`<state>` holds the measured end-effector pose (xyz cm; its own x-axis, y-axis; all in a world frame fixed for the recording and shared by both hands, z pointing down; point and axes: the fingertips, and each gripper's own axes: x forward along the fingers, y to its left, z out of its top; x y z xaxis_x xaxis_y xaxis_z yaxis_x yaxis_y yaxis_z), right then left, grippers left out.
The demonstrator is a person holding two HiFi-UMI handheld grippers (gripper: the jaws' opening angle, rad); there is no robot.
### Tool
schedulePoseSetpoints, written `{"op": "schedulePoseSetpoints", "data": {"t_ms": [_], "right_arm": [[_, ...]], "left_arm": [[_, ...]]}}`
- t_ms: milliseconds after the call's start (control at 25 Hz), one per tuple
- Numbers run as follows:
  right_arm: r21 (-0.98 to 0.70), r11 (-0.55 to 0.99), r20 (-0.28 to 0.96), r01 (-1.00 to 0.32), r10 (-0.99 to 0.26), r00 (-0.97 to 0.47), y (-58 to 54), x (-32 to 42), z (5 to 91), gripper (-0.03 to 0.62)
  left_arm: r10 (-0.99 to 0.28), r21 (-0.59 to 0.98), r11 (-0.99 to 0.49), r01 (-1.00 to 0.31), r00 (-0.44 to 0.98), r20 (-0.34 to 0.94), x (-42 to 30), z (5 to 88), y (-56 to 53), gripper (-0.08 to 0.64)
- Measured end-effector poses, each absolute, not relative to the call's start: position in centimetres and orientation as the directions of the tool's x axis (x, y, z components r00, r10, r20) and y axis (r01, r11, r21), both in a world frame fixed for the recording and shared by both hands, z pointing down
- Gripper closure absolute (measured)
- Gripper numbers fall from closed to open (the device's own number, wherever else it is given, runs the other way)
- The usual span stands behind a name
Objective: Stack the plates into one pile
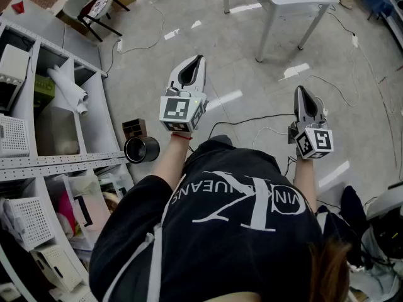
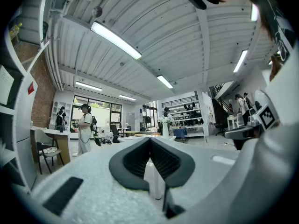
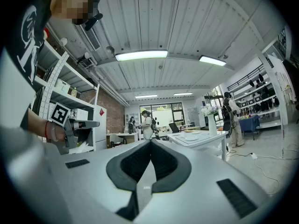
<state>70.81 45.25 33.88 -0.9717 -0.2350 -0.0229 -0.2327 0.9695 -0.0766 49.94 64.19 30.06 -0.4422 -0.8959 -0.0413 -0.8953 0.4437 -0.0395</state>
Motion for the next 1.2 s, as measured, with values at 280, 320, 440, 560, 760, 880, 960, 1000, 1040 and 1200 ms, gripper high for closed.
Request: {"op": "schedulePoseSetpoints", "data": {"t_ms": [280,320,440,560,760,880,960,1000,1040,1200], "right_arm": [[-0.089,0.967,-0.028,-0.238,-0.241,-0.97,45.4,71.9,33.6,0.592],[-0.094,0.965,-0.024,-0.244,-0.248,-0.969,45.4,72.1,33.8,0.592],[-0.112,0.961,-0.013,-0.252,-0.255,-0.967,45.4,72.5,34.5,0.592],[-0.111,0.964,-0.001,-0.241,-0.242,-0.97,45.7,72.5,35.0,0.592],[-0.137,0.959,0.02,-0.247,-0.246,-0.969,45.3,72.4,36.2,0.591],[-0.155,0.955,0.014,-0.251,-0.252,-0.968,44.9,71.5,36.3,0.591],[-0.157,0.955,0.013,-0.25,-0.251,-0.968,44.6,70.9,36.3,0.591],[-0.16,0.956,0.013,-0.245,-0.247,-0.969,44.4,70.7,36.3,0.565],[-0.162,0.957,0.015,-0.242,-0.243,-0.97,44.1,70.4,36.3,0.54],[-0.159,0.955,0.029,-0.252,-0.25,-0.968,42.6,68.7,36.8,0.512]], "left_arm": [[-0.897,0.0,0.44,-0.898,-0.439,-0.046,50.3,29.3,63.5,0.551],[-0.901,0.001,0.432,-0.902,-0.432,-0.042,50.6,29.5,63.4,0.551],[-0.906,-0.001,0.424,-0.906,-0.424,-0.017,51.1,30.2,63.7,0.551],[-0.9,0.023,0.436,-0.9,-0.436,0.004,50.8,31.0,64.1,0.551],[-0.895,0.032,0.445,-0.895,-0.444,0.036,50.5,31.9,64.4,0.551],[-0.892,0.033,0.451,-0.892,-0.449,0.046,49.9,32.2,64.4,0.55],[-0.891,0.039,0.453,-0.891,-0.451,0.058,49.5,32.7,64.2,0.455],[-0.889,0.044,0.456,-0.889,-0.453,0.064,49.2,32.9,64.1,0.449],[-0.888,0.05,0.459,-0.887,-0.456,0.068,48.8,33.1,63.9,0.451],[-0.886,0.072,0.463,-0.883,-0.459,0.072,46.5,34.3,62.8,0.474]]}}
